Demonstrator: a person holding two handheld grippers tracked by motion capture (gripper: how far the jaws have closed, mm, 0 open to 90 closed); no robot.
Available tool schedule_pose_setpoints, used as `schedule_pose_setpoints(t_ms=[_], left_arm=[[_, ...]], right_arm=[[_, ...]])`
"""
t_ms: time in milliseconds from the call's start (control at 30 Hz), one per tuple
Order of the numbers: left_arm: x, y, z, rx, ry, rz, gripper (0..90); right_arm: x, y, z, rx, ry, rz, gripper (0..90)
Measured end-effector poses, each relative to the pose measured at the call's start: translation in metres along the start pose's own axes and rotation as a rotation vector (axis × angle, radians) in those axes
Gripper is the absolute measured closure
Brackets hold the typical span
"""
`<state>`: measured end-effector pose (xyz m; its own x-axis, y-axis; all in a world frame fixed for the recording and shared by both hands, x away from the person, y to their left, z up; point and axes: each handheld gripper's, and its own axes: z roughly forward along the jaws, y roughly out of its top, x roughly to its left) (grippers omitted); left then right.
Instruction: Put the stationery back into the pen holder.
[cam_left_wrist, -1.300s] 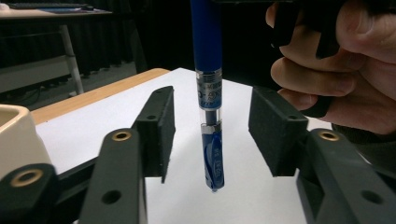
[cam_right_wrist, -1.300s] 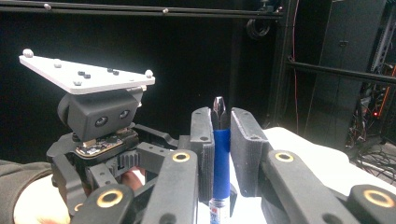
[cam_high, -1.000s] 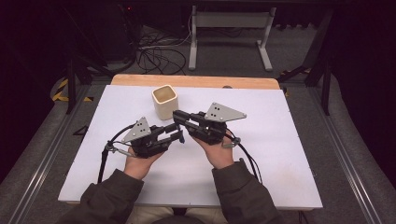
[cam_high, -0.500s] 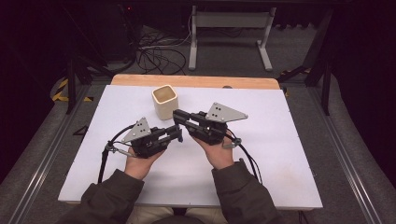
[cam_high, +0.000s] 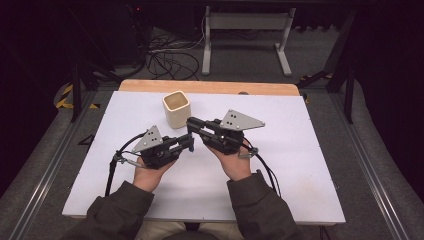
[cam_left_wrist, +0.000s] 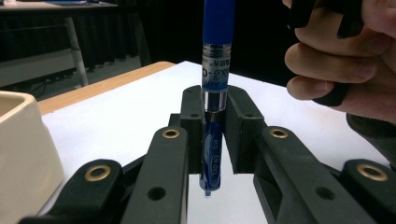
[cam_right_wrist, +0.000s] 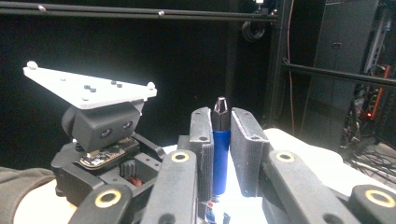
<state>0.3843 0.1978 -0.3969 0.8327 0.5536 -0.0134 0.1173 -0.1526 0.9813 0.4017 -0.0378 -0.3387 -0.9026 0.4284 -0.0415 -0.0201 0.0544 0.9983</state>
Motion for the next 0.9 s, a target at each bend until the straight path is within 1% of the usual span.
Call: schedule_pose_setpoints(t_ms=[133,267,400,467,600,900], left_arm=[[0.000,0.000,0.001,0.008,0.000,0.001,79.3],[0.001,0.001,0.002,0.009,0.006,0.006,79.3],[0.002,0.001,0.001,0.008,0.012,0.005,79.4],[0.002,0.001,0.001,0.005,0.015,0.005,79.4],[0.003,0.002,0.000,0.004,0.016,0.001,79.4],[0.003,0.004,-0.001,0.000,0.019,0.004,79.4]], right_arm=[[-0.002,0.000,-0.001,0.014,-0.003,0.003,78.4],[-0.004,0.000,-0.003,0.026,-0.010,0.011,74.7],[-0.005,0.000,-0.005,0.037,-0.027,0.008,70.7],[-0.007,0.000,-0.007,0.038,-0.030,0.020,67.9],[-0.009,0.000,-0.011,0.050,-0.040,0.030,64.0],[-0.020,-0.007,-0.025,0.066,-0.096,0.065,54.0]])
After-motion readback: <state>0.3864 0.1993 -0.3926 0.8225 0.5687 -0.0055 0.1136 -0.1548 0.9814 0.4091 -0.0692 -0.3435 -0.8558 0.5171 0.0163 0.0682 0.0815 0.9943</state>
